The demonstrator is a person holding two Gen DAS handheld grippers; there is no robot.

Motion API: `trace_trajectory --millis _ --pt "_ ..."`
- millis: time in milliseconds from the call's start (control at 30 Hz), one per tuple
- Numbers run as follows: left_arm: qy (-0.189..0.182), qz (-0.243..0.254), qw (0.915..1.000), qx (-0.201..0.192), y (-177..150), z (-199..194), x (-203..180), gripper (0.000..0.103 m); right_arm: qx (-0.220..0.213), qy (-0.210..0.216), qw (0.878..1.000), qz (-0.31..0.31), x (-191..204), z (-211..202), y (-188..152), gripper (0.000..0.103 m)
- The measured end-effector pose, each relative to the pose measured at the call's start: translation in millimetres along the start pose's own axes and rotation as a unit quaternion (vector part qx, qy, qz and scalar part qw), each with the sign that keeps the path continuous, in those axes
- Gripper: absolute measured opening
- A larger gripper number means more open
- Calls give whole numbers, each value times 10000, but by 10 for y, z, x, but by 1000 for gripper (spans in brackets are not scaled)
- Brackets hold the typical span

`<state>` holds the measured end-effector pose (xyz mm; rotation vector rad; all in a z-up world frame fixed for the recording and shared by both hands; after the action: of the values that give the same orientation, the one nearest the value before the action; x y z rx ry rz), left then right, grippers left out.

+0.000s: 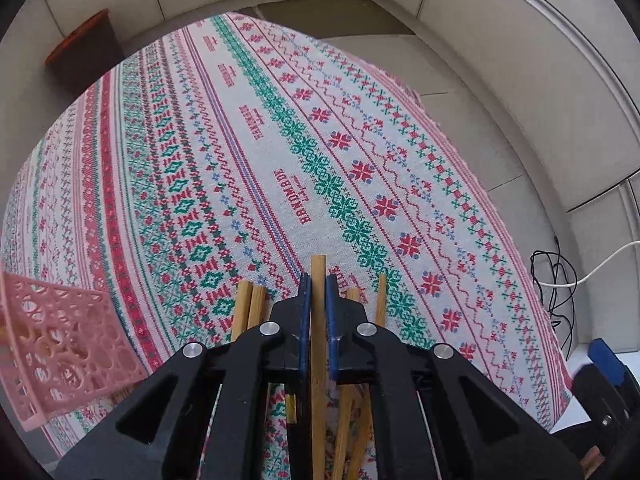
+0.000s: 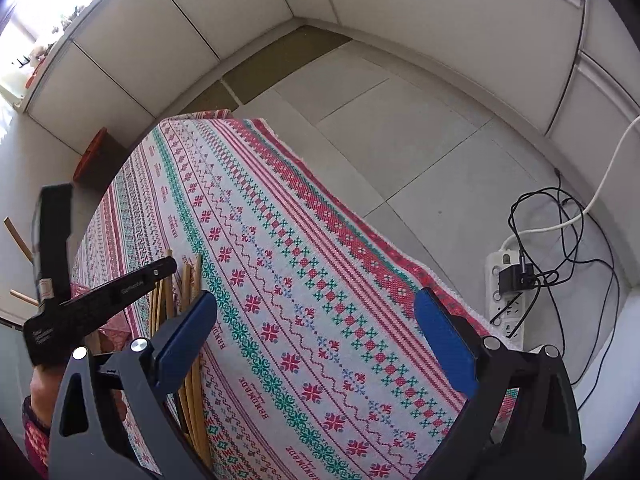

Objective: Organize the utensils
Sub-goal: 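Close the left gripper on a chopstick while the right gripper grasps another, then lift both chopsticks upright and carry them over the pink basket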

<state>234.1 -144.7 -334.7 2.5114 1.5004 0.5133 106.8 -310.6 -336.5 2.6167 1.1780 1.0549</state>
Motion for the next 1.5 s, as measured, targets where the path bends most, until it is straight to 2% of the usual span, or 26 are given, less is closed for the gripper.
trace_trajectory --millis 167,300,400,467,667,833,900,933,1033,1100,1233,1333,1500 --pt "-226 -19 9976 -653 -287 -772 112 7 392 15 9991 -167 369 339 90 94" --pt "-235 -154 9918 -1251 -484 -1333 277 7 1110 76 9938 83 561 727 93 61" --pt "-289 -330 9866 -1574 -622 -1678 442 7 1462 -114 9891 106 662 968 67 37" --pt "-337 -429 9838 -1706 -713 -1836 580 7 1600 -249 9867 120 717 1105 29 34" --pt "-507 -609 9784 -1909 -968 -2097 800 7 1573 -650 9854 -21 844 1309 -23 34" --pt "-531 -816 9754 -1976 -988 -2216 949 7 1485 -960 9840 -212 971 1372 -80 33" --pt "-512 -879 9743 -2011 -1005 -2245 987 7 1305 -1151 9842 -315 981 1366 -101 6" --pt "-503 -902 9739 -2020 -1004 -2234 1021 7 1231 -1144 9853 -309 989 1374 -107 6" --pt "-498 -937 9731 -2044 -1020 -2261 1049 7 1067 -731 9916 -70 909 1278 -138 5" --pt "-499 -943 9723 -2078 -1039 -2289 1056 7 930 -308 9952 74 866 1161 -160 5" --pt "-454 -931 9703 -2185 -1080 -2389 1067 7 582 312 9974 -274 941 666 -227 5" --pt "-461 -975 9701 -2173 -1117 -2424 1059 7 273 702 9949 -676 1158 236 -304 5" --pt "-414 -1172 9678 -2189 -1257 -2475 1118 7 -39 1465 9825 -1149 1540 -483 -446 5"
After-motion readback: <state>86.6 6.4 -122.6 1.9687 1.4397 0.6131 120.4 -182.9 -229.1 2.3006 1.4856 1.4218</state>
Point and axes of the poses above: each gripper's, at about its wrist camera, not at the fingertips, and z roughly the way its jaws point, x to its left, y to its top, the point moved 8 cm from there along z, roughly the way its jaws point, and after that the axes turned 15 degrees about y, right-handed, at the moved point
